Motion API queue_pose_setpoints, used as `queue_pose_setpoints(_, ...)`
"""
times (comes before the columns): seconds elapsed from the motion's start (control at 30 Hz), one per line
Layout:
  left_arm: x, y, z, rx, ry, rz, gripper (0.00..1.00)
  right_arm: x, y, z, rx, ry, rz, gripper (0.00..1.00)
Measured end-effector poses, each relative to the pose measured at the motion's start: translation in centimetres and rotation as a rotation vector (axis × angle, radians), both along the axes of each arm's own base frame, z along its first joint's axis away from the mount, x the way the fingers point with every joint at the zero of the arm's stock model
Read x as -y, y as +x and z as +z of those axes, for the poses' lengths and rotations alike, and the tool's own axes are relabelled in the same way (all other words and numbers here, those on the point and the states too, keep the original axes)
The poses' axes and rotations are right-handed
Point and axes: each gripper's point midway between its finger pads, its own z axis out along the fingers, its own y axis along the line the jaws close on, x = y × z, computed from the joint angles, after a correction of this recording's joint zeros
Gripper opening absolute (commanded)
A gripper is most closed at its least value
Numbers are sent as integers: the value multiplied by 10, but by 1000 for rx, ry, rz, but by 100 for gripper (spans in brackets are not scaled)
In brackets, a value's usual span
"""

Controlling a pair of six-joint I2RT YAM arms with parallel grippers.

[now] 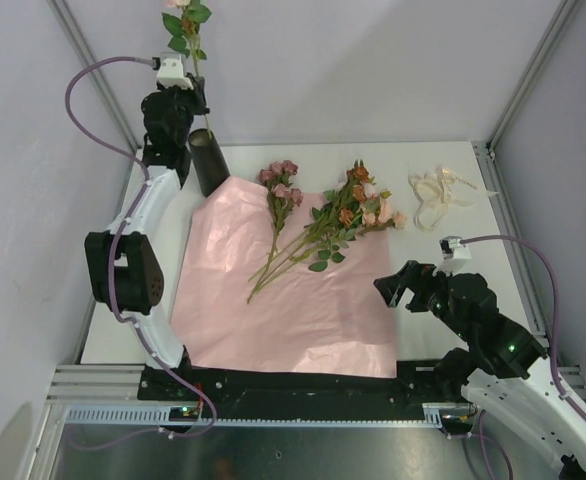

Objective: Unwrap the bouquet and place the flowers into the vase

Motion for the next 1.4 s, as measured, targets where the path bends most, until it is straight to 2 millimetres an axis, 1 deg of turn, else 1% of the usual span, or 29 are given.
queue_pose_setpoints(0.1, 5, 0, -19, -36, -34, -25, 34, 0, 0, 0, -1, 0, 0, 96)
queue_pose_setpoints(0.2, 6, 0, -44, -83, -64, -32, 44, 0, -1, -1, -6, 2, -1, 96)
queue_pose_setpoints(0.3, 6, -1, -73, -139, -81, -33, 53, 1, -2, -2, -15, 4, -2, 96)
queue_pose_setpoints(0.33, 6, -2, -81, -157, -86, -33, 60, 1, -3, -2, -16, 4, -2, 96)
queue_pose_setpoints(0.4, 6, -8, -101, -200, -89, -31, 70, 2, -5, -2, -17, 7, -3, 96)
queue_pose_setpoints(0.47, 6, -18, -117, -240, -101, -32, 78, 4, -6, -1, -12, 14, -3, 96)
queue_pose_setpoints(0.53, 5, -31, -124, -263, -111, -31, 86, 5, -8, 1, -6, 20, -3, 96)
queue_pose_setpoints(0.57, 5, -39, -124, -269, -117, -33, 92, 5, -9, 1, -3, 22, -3, 96)
queue_pose_setpoints(0.63, 5, -57, -115, -267, -135, -38, 98, 6, -10, 2, 0, 28, 0, 96)
queue_pose_setpoints(0.7, 7, -73, -99, -259, -160, -51, 99, 6, -12, 3, -2, 32, 2, 96)
queue_pose_setpoints(0.8, 16, -99, -71, -250, -196, -111, 100, 6, -13, 2, -7, 33, 4, 96)
queue_pose_setpoints(0.83, 20, -107, -64, -254, -206, -135, 100, 6, -13, 2, -8, 33, 6, 96)
queue_pose_setpoints(0.9, 26, -123, -59, -269, -223, -176, 100, 6, -14, 1, -11, 32, 9, 97)
queue_pose_setpoints(0.97, 34, -139, -63, -314, -240, -222, 100, 6, -14, 1, -12, 31, 9, 97)
queue_pose_setpoints(1.03, 42, -150, -70, -363, -263, -268, 100, 6, -15, 1, -14, 31, 12, 98)
queue_pose_setpoints(1.2, 63, -172, -92, -479, -341, -379, 100, 7, -16, 1, -13, 32, 13, 98)
queue_pose_setpoints(1.3, 75, -186, -113, -561, -362, -429, 96, 7, -17, 2, -9, 36, 14, 97)
queue_pose_setpoints(1.4, 86, -194, -134, -647, -343, -440, 95, 7, -19, 3, -2, 43, 19, 97)
